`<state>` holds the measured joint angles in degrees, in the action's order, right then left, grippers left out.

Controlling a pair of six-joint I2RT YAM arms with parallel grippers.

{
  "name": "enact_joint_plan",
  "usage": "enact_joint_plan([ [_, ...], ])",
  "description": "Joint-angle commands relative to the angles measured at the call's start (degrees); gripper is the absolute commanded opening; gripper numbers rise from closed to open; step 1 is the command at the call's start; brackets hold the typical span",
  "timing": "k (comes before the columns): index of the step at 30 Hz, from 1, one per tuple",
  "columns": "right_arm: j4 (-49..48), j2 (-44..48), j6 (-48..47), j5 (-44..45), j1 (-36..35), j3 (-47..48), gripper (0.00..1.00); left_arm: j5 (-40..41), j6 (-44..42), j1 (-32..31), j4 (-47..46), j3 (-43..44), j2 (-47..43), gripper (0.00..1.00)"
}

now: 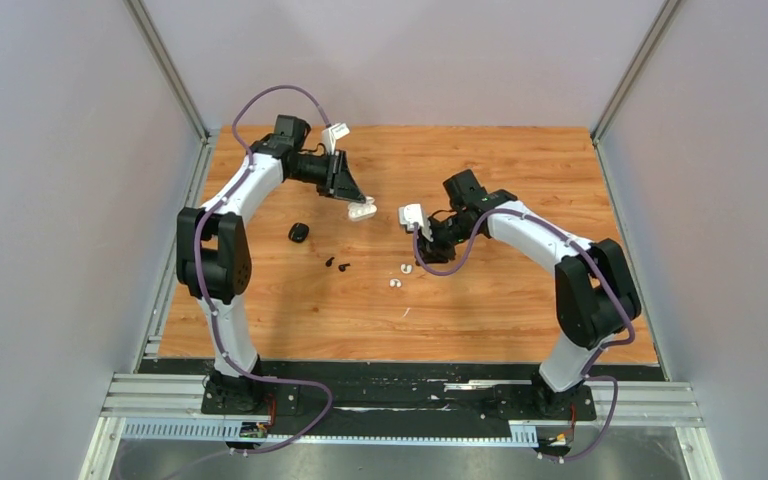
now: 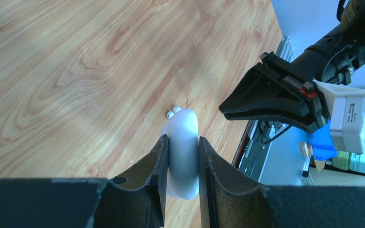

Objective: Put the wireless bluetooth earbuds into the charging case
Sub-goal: Pick up the right earbud from the center of the board.

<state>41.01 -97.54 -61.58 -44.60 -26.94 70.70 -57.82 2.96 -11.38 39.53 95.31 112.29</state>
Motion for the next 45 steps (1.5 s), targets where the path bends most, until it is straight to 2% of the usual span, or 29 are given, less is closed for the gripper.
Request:
enact_joint_plan([
  [1, -3.99, -3.16, 2.31, -1.79, -1.20, 0.94, 0.20, 0.04, 4.74, 0.62, -6.20, -1.99, -3.23, 0.00],
  [13, -6.71, -10.89, 12.07, -3.01, -5.27, 4.95, 0.27, 0.25, 7.57, 3.44, -9.39, -4.63, -4.49, 0.00],
  [20, -9.73, -13.51, 15.22, -1.59, -7.36, 6.58, 0.27, 1.21, 7.23, 4.53, -9.39, -6.11, -5.31, 0.00],
  [27, -10.23, -15.74, 15.66, 0.65, -7.67, 8.43, 0.27, 1.23, 7.14, 4.94, -9.32, -7.32, -6.34, 0.00],
  [45, -8.47, -15.31, 10.84, 1.23, -8.50, 5.26, 0.31, 1.26, 7.32, 4.93, -9.79, -7.68, -5.97, 0.00],
])
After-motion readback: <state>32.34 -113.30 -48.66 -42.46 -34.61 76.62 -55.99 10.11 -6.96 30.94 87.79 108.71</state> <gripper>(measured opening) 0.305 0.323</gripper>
